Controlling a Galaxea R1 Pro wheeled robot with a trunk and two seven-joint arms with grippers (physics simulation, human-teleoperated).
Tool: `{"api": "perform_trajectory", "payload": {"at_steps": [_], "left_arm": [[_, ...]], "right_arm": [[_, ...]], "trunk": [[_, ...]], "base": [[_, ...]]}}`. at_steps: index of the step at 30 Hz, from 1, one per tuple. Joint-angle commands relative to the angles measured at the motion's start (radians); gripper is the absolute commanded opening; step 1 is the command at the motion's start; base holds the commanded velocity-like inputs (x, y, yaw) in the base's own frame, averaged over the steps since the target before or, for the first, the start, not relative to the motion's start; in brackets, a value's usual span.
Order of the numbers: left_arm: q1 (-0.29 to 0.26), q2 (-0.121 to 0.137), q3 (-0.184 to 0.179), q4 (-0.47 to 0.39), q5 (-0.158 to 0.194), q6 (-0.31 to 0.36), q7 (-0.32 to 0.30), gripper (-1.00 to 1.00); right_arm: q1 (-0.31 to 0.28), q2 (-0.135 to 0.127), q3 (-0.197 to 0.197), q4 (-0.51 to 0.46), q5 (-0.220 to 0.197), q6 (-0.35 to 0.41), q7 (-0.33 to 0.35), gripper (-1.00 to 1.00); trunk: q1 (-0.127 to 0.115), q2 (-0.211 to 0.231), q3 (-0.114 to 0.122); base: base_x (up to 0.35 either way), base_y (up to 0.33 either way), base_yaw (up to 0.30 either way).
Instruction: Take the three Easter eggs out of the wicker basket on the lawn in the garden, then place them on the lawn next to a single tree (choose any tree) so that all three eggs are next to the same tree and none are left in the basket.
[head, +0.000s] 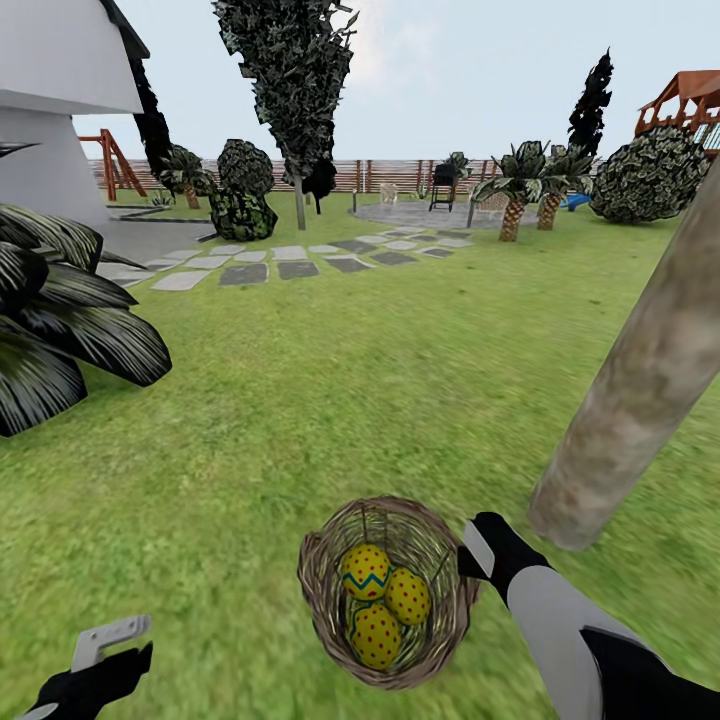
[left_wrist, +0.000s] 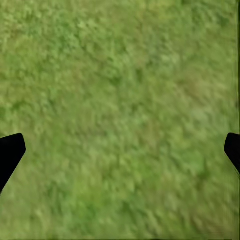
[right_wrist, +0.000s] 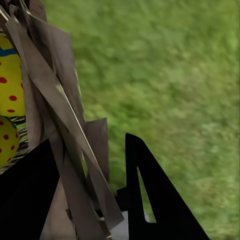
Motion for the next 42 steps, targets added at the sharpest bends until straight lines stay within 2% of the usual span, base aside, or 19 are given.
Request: {"api": "perform_trajectory", "payload": {"at_steps": [1,5,13,28,33,42], "left_arm": [[0.002,0.000,-0.001,-0.001,0.002,-0.006,0.003,1.00],[0.004,0.001,-0.001,0.012,0.001,-0.033,0.004,1.00],[0.004,0.001,-0.001,0.032,-0.001,-0.072,0.004,1.00],[0.004,0.003,-0.001,0.063,0.001,-0.077,0.004,1.00],[0.004,0.003,-0.001,0.070,-0.001,-0.105,0.005,1.00],[0.004,0.003,-0.001,0.074,-0.002,-0.109,0.004,1.00]], "right_arm": [[-0.001,0.001,-0.006,-0.001,-0.007,0.002,-0.003,-1.00],[-0.001,0.005,-0.006,-0.001,-0.008,0.004,-0.003,-1.00],[-0.001,0.013,-0.007,-0.002,-0.010,0.017,-0.006,-1.00],[-0.001,0.015,-0.007,-0.002,-0.011,0.018,-0.008,-1.00],[-0.001,0.015,-0.007,-0.001,-0.011,0.018,-0.007,-1.00],[-0.001,0.015,-0.007,0.000,-0.011,0.018,-0.006,-1.00]], "trunk": [[0.004,-0.008,-0.004],[0.008,-0.015,-0.007],[0.039,-0.071,-0.032],[0.096,-0.176,-0.079],[0.115,-0.211,-0.095],[0.150,-0.274,-0.123]], "base": [[0.000,0.000,0.000],[0.000,0.000,0.000],[0.000,0.000,0.000],[0.000,0.000,0.000],[0.000,0.000,0.000],[0.000,0.000,0.000]]}}
